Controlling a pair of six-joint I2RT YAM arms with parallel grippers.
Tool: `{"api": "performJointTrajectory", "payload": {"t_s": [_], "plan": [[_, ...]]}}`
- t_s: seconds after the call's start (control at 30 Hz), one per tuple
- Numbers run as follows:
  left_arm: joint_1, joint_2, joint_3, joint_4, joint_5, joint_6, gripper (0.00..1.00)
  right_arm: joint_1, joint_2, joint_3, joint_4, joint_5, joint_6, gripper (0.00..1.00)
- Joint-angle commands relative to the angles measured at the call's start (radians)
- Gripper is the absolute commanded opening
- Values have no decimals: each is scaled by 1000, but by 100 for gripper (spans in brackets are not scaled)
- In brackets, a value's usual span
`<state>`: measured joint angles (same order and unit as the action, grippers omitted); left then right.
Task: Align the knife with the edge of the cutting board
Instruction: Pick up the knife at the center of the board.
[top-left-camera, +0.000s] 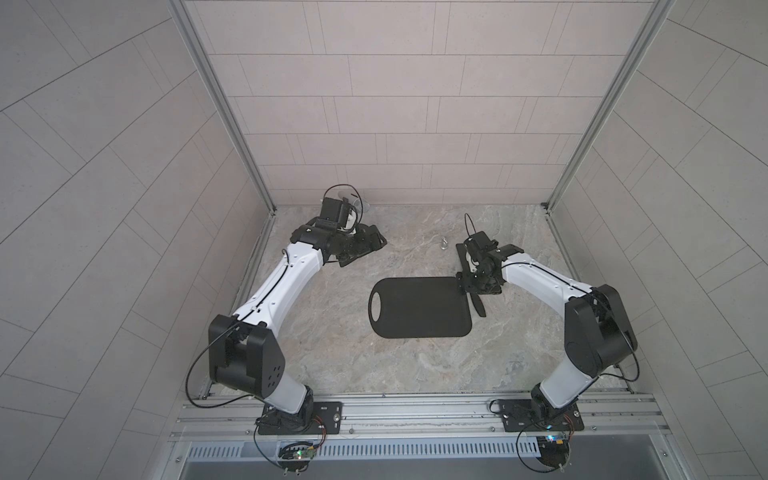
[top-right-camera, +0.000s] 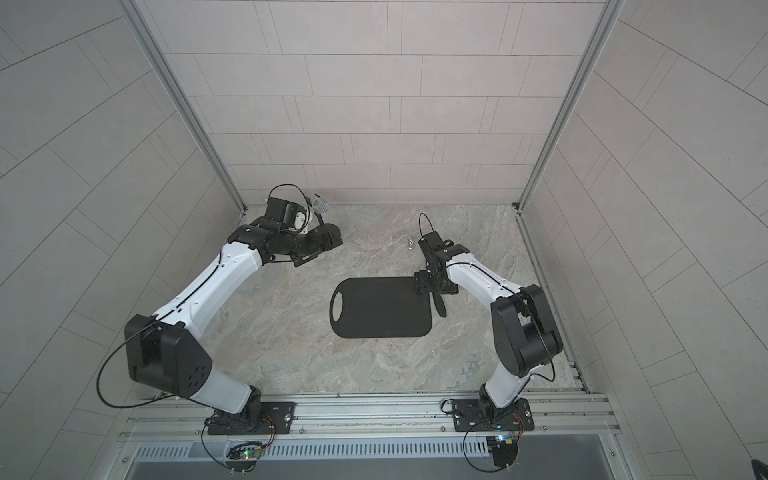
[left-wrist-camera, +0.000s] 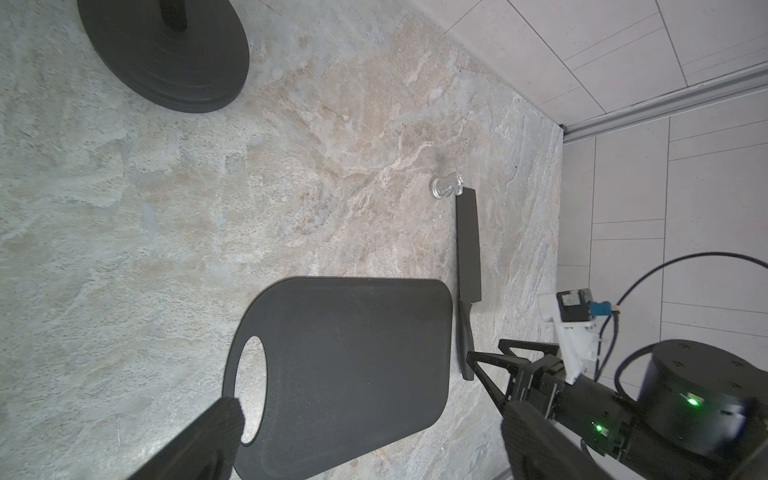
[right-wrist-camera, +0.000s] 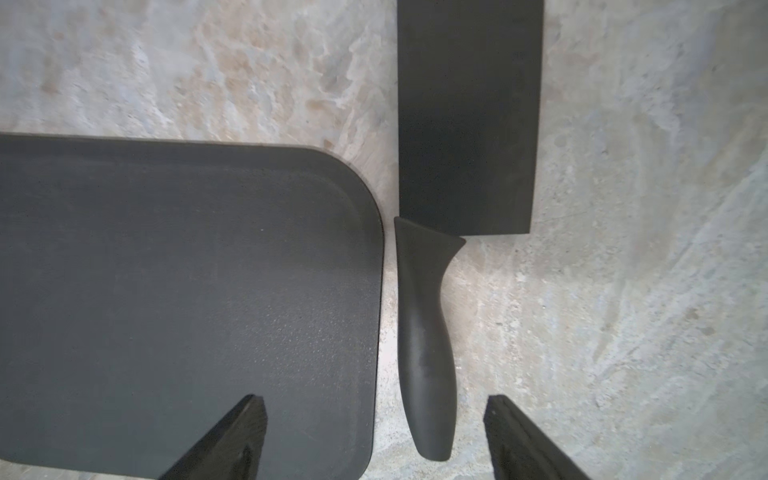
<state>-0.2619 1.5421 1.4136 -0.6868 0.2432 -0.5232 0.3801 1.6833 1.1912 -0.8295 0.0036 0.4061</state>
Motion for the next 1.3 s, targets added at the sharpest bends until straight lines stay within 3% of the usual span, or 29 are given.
{"api": "performJointTrajectory", "payload": {"t_s": [0.0,0.43,0.93,1.27], "plan": [[2,-17,-11,5,22,17,100,-15,44,19,9,-9,-10,80],[0,-18,-11,6,27,17,100,-75,137,9,53,-16,-10,70],[-2,-17,-11,4,25,18,100,-109,186,40,59,11,-16,50],[-2,-16,-11,6,22,21,100,-123,226,75,52,18,-24,46]]}}
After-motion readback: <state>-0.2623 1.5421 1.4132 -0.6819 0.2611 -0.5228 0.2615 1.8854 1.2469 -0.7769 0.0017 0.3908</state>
